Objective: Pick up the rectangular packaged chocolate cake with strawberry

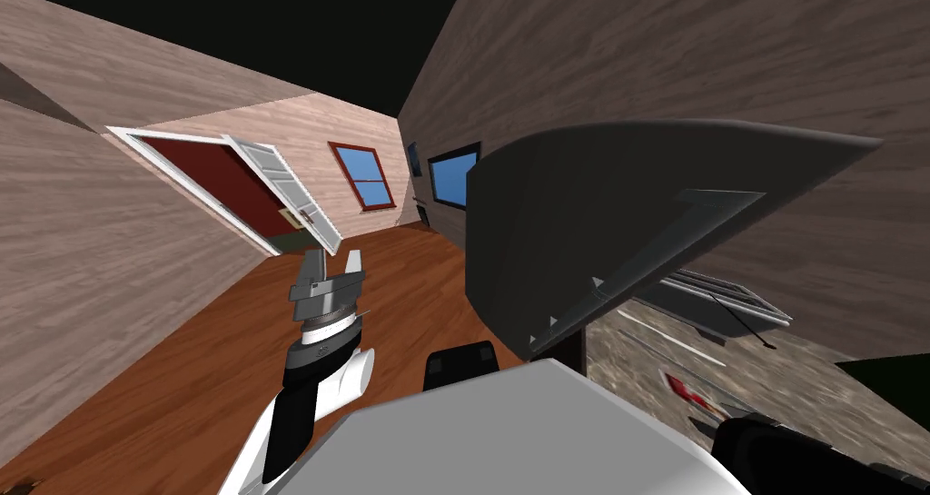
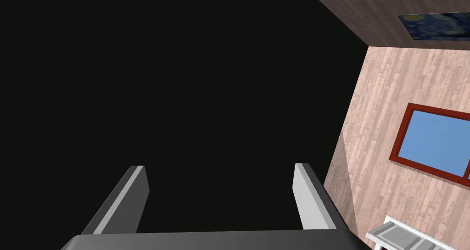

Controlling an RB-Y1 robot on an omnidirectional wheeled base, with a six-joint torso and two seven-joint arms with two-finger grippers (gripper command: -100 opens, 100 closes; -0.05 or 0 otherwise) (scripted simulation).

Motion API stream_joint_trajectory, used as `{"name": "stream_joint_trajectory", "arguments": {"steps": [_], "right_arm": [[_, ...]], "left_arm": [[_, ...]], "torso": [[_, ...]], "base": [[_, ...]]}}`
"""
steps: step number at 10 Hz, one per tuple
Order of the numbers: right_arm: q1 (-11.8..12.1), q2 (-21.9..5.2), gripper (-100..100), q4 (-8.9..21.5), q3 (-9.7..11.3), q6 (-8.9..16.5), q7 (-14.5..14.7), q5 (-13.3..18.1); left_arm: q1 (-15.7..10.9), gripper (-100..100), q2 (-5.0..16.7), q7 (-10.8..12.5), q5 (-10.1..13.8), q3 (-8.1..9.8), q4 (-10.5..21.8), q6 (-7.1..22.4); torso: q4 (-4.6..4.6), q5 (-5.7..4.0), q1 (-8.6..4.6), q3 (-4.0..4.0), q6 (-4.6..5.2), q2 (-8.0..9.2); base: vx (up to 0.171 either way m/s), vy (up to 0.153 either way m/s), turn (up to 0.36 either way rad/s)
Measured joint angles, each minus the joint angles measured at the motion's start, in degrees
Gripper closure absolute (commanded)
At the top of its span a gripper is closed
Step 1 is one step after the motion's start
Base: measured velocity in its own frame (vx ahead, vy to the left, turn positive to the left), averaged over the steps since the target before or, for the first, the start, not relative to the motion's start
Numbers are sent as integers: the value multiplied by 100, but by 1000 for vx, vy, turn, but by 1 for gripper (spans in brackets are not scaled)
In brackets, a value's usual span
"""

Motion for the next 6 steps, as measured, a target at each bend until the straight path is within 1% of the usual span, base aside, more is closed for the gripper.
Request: {"name": "stream_joint_trajectory", "arguments": {"steps": [1, 3, 4, 5, 6], "right_arm": [[130, -188, -100, 125, 63, -73, 65, 80], [379, -420, -100, 188, 291, -106, 205, 258], [501, -523, -100, 262, 360, -211, 292, 309], [535, -613, -100, 345, 497, -308, 370, 365], [588, -727, -100, 368, 622, -372, 403, 408]], "left_arm": [[1, 0, 0, 0, 0, 1, 0, 0], [1, 0, 0, 0, 0, 1, 0, 0], [1, 0, 0, 0, 0, 1, 0, 0], [1, 0, 0, 0, 0, 1, 0, 0], [1, 0, 0, 0, 0, 1, 0, 0]], "torso": [[-1, -1, -1, -3, 5, -6], [-1, -1, 1, -2, 7, -4], [0, 0, 3, -1, 8, -2], [1, -1, 3, 2, 9, 3], [3, -1, 6, 5, 10, 8]], "base": [[54, -78, 208], [35, -74, 240], [16, -75, 198], [2, -69, 138], [0, -57, 118]]}}
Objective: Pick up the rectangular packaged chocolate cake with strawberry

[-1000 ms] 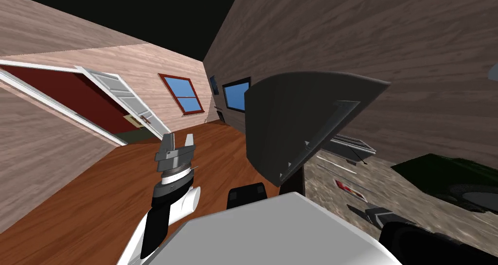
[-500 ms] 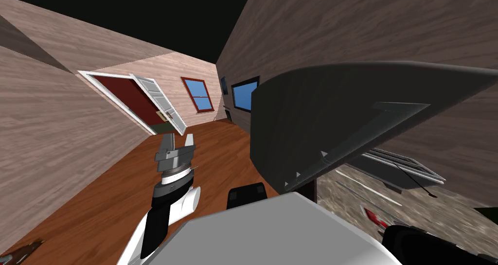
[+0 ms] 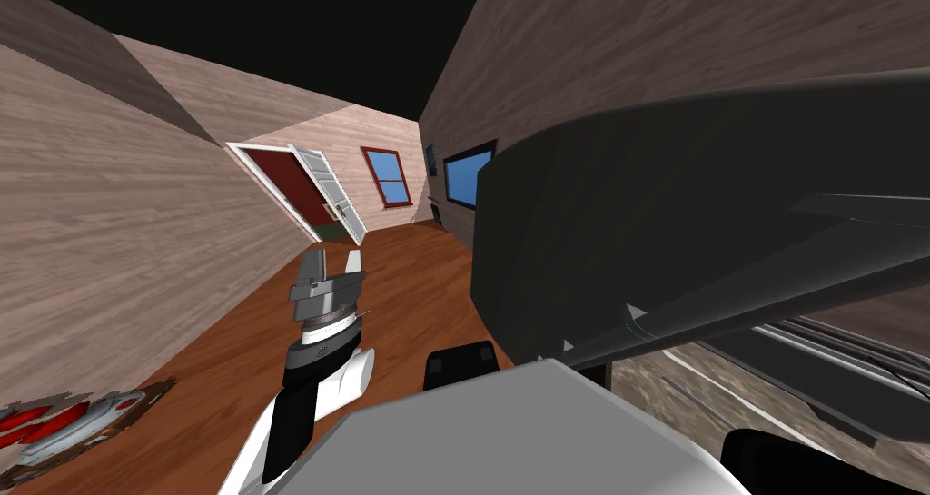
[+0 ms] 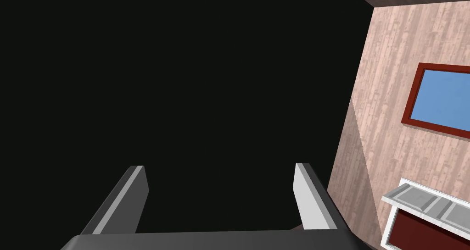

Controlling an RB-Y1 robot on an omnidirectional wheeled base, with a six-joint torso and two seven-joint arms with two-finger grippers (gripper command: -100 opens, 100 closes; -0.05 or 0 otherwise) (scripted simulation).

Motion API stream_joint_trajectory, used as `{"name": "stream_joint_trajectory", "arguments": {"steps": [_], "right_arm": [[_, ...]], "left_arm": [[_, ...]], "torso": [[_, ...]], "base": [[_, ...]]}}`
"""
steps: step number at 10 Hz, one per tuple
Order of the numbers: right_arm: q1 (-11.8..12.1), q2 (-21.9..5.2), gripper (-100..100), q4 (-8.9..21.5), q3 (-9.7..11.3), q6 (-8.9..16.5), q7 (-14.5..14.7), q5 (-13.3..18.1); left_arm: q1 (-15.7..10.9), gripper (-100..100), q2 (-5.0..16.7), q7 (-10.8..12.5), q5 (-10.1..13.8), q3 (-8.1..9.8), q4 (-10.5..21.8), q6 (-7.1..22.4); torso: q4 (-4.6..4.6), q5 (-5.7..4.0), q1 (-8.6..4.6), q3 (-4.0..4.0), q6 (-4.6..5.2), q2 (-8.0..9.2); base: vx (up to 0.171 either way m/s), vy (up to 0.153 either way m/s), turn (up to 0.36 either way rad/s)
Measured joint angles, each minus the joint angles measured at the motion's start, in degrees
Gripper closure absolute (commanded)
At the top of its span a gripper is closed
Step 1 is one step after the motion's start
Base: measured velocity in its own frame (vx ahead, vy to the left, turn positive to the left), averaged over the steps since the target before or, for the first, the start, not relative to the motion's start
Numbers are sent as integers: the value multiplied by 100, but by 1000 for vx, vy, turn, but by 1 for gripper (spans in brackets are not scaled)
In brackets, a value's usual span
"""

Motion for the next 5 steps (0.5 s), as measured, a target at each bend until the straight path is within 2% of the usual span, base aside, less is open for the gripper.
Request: {"name": "stream_joint_trajectory", "arguments": {"steps": [1, 3, 4, 5], "right_arm": [[84, -76, -100, -76, 117, 4, 8, 46], [52, -187, -100, -25, 399, -86, 77, 117], [49, -194, 0, -27, 418, -92, 82, 122], [49, -193, -100, -26, 415, -91, 81, 121]], "left_arm": [[0, 0, 0, 0, 0, 0, 0, 0], [0, 0, 0, 0, 0, 0, 0, 0], [0, 0, 0, 0, 0, 0, 0, 0], [0, 0, -1, 0, 0, 0, 0, 0]], "torso": [[1, 1, 5, 2, 1, 3], [1, 1, 5, 2, 1, 3], [2, 3, 15, 3, 4, 4], [2, 5, 25, 4, 4, 5]], "base": [[4, -52, 95], [2, -48, 64], [1, -6, -2], [6, -15, 56]]}}
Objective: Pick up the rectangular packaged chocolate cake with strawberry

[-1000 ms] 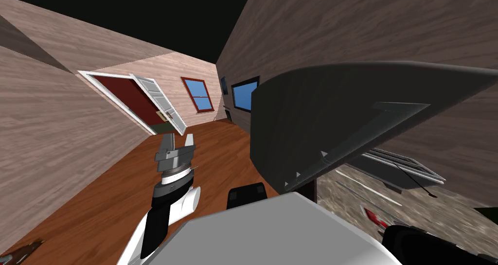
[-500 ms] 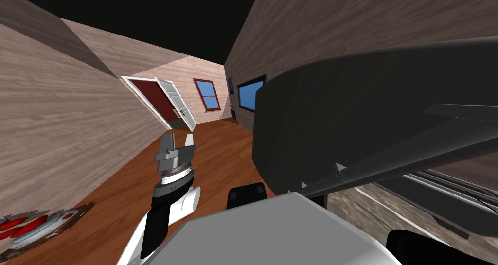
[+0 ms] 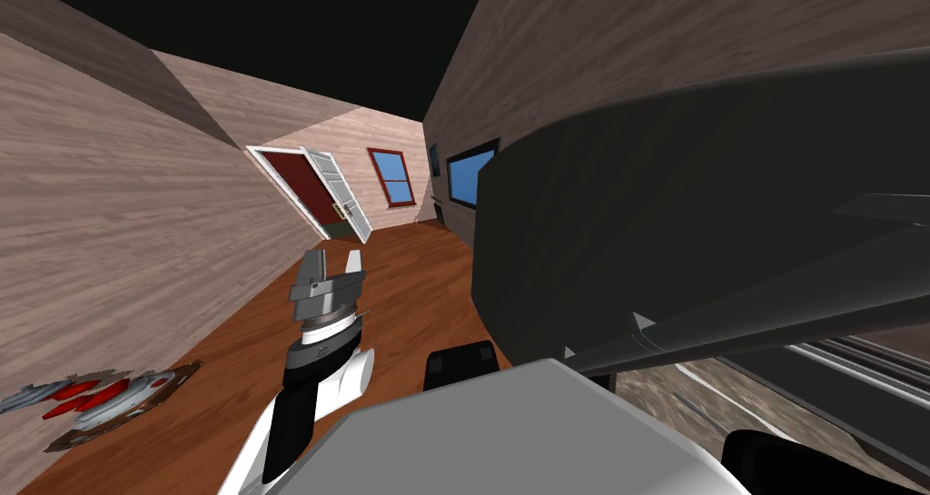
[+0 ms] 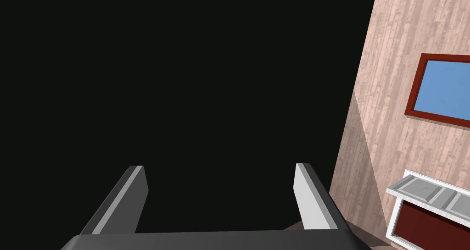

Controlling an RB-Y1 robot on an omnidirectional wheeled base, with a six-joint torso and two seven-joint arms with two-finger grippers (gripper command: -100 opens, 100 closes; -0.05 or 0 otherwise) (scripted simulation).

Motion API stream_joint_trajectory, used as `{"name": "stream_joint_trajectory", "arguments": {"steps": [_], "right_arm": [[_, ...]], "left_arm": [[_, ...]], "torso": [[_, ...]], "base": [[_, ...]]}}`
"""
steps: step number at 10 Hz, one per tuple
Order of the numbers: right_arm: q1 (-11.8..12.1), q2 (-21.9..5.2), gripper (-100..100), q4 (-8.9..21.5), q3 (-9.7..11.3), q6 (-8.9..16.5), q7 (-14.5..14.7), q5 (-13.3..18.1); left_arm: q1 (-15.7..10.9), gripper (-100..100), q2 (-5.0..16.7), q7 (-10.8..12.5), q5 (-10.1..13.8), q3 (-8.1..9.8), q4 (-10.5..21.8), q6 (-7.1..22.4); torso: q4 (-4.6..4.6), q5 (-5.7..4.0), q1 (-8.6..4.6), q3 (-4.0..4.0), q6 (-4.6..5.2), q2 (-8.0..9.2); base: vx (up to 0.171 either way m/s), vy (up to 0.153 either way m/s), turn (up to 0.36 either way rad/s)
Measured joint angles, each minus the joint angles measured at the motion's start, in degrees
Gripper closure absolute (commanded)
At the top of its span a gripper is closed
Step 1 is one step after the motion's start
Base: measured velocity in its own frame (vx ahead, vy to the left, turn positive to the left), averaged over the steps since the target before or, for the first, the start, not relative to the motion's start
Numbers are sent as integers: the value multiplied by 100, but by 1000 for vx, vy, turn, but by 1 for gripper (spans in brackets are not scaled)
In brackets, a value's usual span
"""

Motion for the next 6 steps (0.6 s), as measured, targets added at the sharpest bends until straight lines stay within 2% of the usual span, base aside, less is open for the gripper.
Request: {"name": "stream_joint_trajectory", "arguments": {"steps": [5, 6], "right_arm": [[-399, 318, -100, 88, 494, 240, 57, 138], [-410, 322, 100, 95, 506, 243, 60, 142]], "left_arm": [[0, 0, 0, 0, 0, 0, 0, 0], [0, 0, 0, 0, 0, 0, 0, 0]], "torso": [[5, -18, -19, 3, -1, 1], [7, -22, -26, 6, -1, 6]], "base": [[10, -26, 40], [0, 0, 0]]}}
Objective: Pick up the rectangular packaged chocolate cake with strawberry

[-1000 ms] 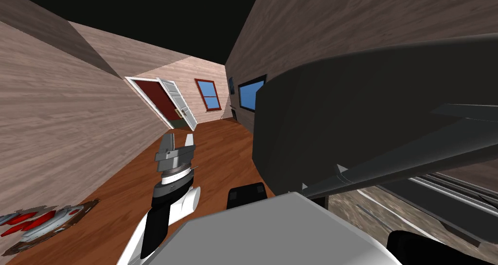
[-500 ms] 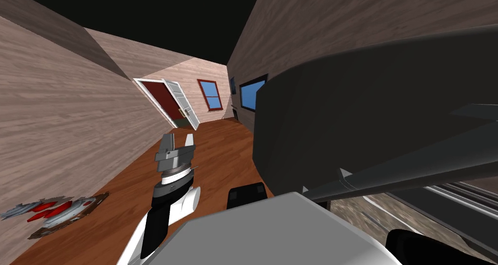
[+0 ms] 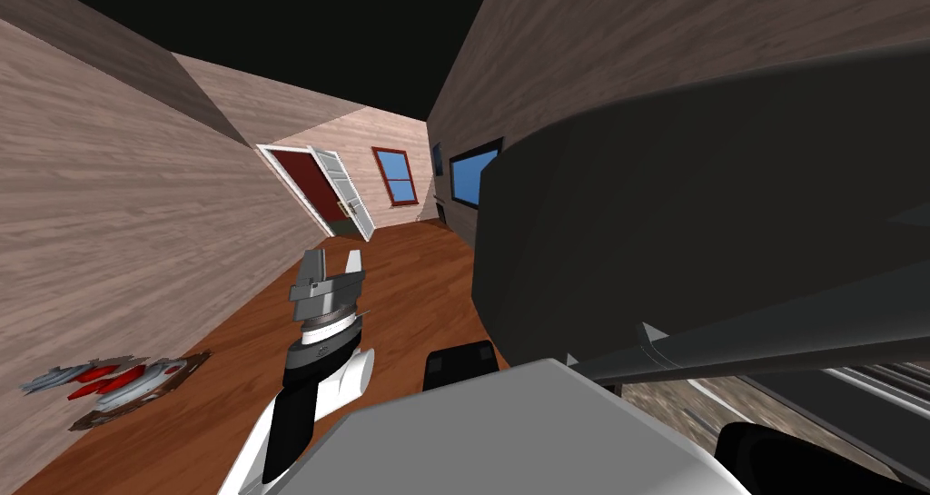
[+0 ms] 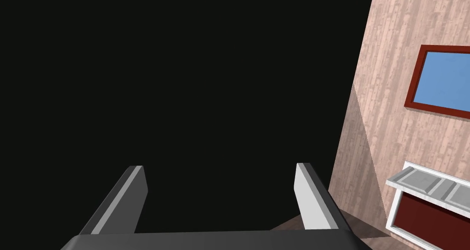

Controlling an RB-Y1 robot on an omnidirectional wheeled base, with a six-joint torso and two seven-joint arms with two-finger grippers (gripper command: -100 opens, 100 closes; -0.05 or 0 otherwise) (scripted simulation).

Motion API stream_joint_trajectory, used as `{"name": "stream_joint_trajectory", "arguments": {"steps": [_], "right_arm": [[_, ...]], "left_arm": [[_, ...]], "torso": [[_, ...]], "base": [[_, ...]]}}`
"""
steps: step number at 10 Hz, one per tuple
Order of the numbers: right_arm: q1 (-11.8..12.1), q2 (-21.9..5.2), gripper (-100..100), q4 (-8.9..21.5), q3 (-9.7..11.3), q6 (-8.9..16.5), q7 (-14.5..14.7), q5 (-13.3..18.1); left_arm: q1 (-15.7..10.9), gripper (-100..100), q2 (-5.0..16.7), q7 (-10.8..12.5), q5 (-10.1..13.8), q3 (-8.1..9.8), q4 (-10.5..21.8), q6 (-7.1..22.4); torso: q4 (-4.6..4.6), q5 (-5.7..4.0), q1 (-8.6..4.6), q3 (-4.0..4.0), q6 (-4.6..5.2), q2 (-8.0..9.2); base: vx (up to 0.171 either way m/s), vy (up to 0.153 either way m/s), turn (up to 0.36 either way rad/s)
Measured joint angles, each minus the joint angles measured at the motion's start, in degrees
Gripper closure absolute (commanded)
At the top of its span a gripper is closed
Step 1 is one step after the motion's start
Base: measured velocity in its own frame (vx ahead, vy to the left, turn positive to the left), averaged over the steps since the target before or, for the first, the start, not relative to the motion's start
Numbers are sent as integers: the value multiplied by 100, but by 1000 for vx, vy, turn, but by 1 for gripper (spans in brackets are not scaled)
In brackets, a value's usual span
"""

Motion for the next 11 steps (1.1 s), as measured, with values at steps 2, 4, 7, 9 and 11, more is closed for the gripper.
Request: {"name": "stream_joint_trajectory", "arguments": {"steps": [2, 4, 7, 9, 11], "right_arm": [[1, -3, 100, -5, 0, -5, 8, 4], [1, -2, 100, -4, 0, -3, 5, 2], [93, -39, 100, 3, -121, -66, 28, -34], [270, -205, 100, -52, -337, -162, -22, -94], [340, -275, 0, -60, -436, -225, -46, -123]], "left_arm": [[0, 0, 0, 0, 0, 0, 0, 0], [0, 0, 0, 0, 0, 0, 0, 0], [0, 0, 0, 0, 0, 0, 0, 0], [0, 0, 0, 0, 0, 0, 0, 0], [0, 0, 0, 0, 0, 0, 0, 0]], "torso": [[1, -1, -5, 2, 3, 3], [2, -1, -4, 3, 2, 5], [1, 5, 4, 4, 5, 8], [2, 6, 16, 6, 4, 11], [2, 3, 9, 4, 2, 7]], "base": [[0, 0, 0], [0, 0, 0], [-9, 19, -45], [-15, 37, -58], [-2, 7, -4]]}}
